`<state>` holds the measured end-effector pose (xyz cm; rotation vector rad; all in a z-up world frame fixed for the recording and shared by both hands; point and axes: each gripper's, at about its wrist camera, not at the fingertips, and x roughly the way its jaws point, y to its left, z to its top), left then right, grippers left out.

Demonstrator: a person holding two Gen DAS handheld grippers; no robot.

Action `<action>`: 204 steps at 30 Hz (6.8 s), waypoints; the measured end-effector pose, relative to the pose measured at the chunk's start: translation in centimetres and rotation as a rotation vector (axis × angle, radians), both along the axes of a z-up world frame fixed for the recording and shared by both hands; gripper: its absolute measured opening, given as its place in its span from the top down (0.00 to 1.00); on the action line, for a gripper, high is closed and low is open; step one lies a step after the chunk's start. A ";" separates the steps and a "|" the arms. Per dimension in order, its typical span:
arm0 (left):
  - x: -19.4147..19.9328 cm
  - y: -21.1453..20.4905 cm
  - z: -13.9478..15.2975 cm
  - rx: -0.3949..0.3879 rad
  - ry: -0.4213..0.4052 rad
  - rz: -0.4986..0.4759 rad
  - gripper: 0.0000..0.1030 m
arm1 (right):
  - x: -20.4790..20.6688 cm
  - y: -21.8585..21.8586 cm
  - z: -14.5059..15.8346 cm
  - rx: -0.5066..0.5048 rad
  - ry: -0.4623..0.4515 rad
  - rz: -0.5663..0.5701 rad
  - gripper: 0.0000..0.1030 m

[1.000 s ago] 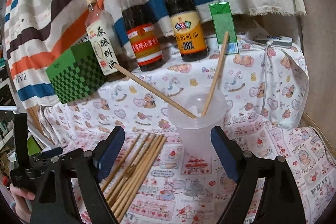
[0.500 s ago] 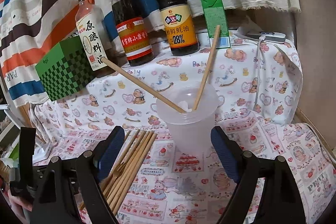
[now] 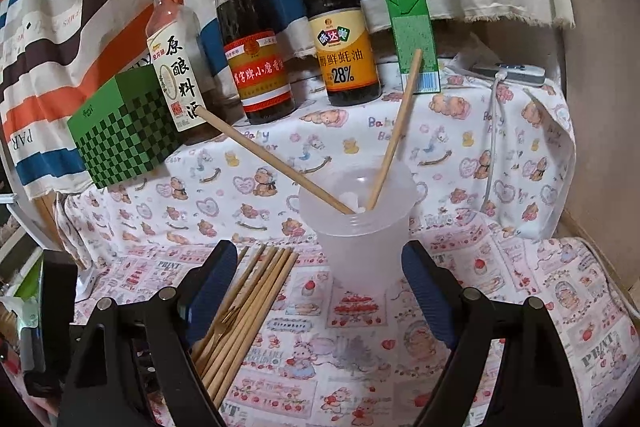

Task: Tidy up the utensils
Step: 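Lower the left tool onto another chopstick and close it, then close the right tool on a chopstick while the left tool lifts its chopstick, then carry both held chopsticks up toward the plastic cup, then lower both held chopsticks into the plastic cup and open both tools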

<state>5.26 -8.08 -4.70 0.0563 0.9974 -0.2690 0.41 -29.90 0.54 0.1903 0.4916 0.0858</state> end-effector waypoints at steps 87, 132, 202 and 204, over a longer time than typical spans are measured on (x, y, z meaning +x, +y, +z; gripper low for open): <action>-5.0 17.5 10.6 -0.548 -0.718 0.374 0.94 | 17.9 11.4 -7.1 -0.116 0.594 -0.065 0.92; -8.8 6.6 14.9 -0.392 -0.817 0.155 0.94 | -5.7 -3.2 9.6 0.225 -0.558 -0.110 0.92; -2.1 -6.5 14.3 -0.056 -0.811 0.028 0.13 | 4.8 -12.4 -0.2 0.508 -0.219 -0.194 0.29; -2.6 -5.6 14.5 -0.048 -0.830 0.046 0.13 | 5.0 -12.1 -0.2 0.484 -0.211 -0.200 0.27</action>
